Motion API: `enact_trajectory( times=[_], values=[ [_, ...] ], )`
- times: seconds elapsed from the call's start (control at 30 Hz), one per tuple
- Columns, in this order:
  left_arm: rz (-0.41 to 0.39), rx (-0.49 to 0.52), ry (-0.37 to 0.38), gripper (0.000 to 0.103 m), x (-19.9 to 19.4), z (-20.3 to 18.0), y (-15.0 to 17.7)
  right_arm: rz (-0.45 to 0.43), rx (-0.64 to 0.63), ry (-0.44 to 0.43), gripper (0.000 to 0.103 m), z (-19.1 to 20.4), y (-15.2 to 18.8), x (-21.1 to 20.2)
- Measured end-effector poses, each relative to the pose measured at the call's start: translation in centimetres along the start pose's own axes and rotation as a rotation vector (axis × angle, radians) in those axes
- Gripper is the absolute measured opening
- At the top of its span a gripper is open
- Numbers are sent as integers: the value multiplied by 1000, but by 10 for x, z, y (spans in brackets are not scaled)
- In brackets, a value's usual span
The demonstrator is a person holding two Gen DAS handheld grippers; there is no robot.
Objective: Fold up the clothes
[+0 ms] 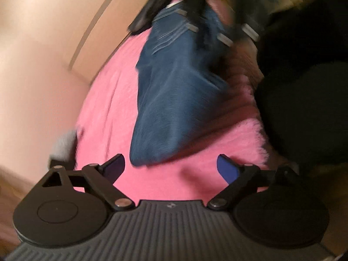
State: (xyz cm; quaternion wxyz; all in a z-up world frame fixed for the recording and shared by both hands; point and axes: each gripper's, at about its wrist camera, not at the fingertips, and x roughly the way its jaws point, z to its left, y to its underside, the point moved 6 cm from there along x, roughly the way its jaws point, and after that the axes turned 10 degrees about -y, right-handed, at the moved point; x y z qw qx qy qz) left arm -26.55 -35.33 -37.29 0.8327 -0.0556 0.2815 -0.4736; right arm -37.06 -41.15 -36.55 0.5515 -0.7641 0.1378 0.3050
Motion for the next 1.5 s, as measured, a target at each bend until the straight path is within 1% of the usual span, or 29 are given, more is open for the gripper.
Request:
enact_trajectory(
  times=[0.1,0.13,0.17,0.23,0.27,0.3,0.33,0.37,0.4,0.43,0.47,0.53,0.57,0.6,0.63,0.67,0.7,0.8,0.93,1.0,1.07,1.17,1.23,1.3,1.33,1.37,1.43,1.47,1.5],
  values=[
    [-52,103,-19,87,17,0,-8,-9,10,2,21,-7,-2,0],
    [-68,135,-26,76,24,1,-10,-11,14,3,21,-10,-3,0],
    [-72,144,-13,53,29,2,-11,-14,17,4,21,-12,-4,1],
    [-73,155,19,23,38,6,-12,-12,3,-1,21,-9,2,2],
    [-74,161,35,17,42,8,-13,-4,-16,4,21,-6,6,4],
    [-75,167,52,15,47,9,-13,6,-40,11,21,-3,11,6],
    [-77,155,61,13,47,12,-14,15,-64,18,26,0,15,8],
    [-74,128,68,12,46,16,-13,30,-100,43,36,3,21,10],
    [-71,99,74,12,45,21,-13,49,-145,90,71,5,27,12],
    [-67,70,81,11,44,25,-13,70,-190,143,81,6,33,14],
    [-63,38,85,11,44,30,-13,93,-227,176,81,5,38,17],
    [-61,18,73,10,40,34,-15,142,-289,226,81,1,49,27],
    [-60,11,67,9,38,36,-16,169,-312,251,78,-2,53,33],
    [-55,9,58,9,34,37,-16,187,-312,261,38,-5,53,38],
    [-48,8,49,8,30,38,-15,201,-303,267,13,-8,53,43],
    [-42,7,40,8,26,39,-15,216,-293,272,13,-11,52,47],
    [-34,-5,32,8,20,42,-11,208,-277,275,13,-11,47,47],
    [2,-62,14,8,-18,58,3,150,-251,260,13,1,26,40],
    [73,-82,16,9,-71,74,20,40,-245,144,12,37,-1,30],
    [107,-102,22,9,-81,82,23,-19,-207,86,12,48,-10,27],
    [114,-97,9,11,-80,90,15,-68,-128,61,12,44,-15,26],
    [66,-122,-46,15,-76,121,-16,-146,17,74,12,18,-18,5],
    [32,-141,-84,24,-73,142,-38,-208,118,94,12,-7,-22,-13],
    [-54,-223,-154,37,-72,169,-68,-279,211,117,11,-33,-22,-34],
    [-99,-267,-190,54,-72,183,-83,-324,284,126,11,-50,-21,-45],
    [-144,-311,-226,63,-72,197,-98,-375,375,133,11,-71,-17,-58],
    [-235,-398,-298,65,-72,226,-127,-485,576,156,12,-117,2,-81],
    [-280,-442,-334,65,-73,240,-141,-537,676,177,12,-139,20,-91],
    [-284,-465,-323,65,-67,240,-148,-589,776,202,12,-159,41,-101]
  ],
)
